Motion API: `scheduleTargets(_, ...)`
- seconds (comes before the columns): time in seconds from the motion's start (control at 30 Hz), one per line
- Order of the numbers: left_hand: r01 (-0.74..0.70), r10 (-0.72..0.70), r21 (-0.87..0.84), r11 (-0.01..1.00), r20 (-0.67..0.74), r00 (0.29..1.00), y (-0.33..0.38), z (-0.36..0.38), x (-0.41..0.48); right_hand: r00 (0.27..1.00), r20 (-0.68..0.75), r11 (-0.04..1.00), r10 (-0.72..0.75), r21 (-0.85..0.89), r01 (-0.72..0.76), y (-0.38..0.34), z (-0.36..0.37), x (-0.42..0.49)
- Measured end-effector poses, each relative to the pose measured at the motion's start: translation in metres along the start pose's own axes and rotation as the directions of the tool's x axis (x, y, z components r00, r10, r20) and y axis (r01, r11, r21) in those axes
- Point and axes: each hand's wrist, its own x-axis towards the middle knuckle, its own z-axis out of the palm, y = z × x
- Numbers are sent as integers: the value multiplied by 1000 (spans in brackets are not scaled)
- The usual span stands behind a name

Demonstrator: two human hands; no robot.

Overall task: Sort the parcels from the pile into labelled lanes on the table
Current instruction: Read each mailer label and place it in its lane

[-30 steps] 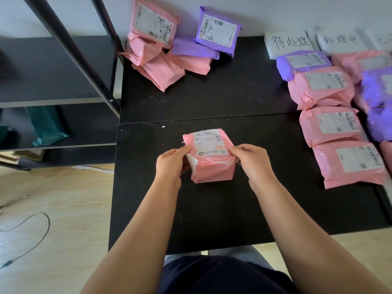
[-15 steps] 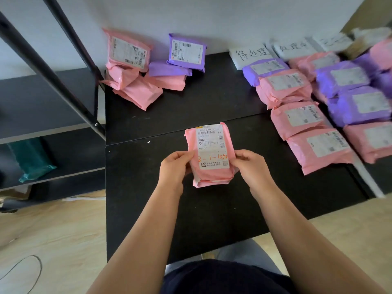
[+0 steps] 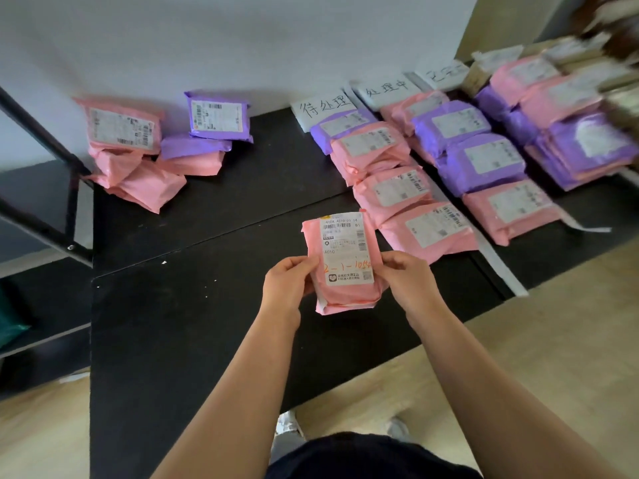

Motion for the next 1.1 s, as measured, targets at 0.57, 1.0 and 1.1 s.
scheduleTargets(0.57, -221, 171, 320, 922, 175, 969, -31, 249, -45, 953, -295, 990, 70, 140, -30, 91, -249, 46)
scheduleTargets(1.0, -524, 338, 507, 684, 417, 844, 18, 335, 1, 946, -324, 1000, 10, -11, -14, 74, -299, 108)
scheduleTargets(1.1, -532, 330, 520, 668, 434, 838, 24, 349, 11, 927, -363, 995, 93, 72, -72, 76, -308, 122)
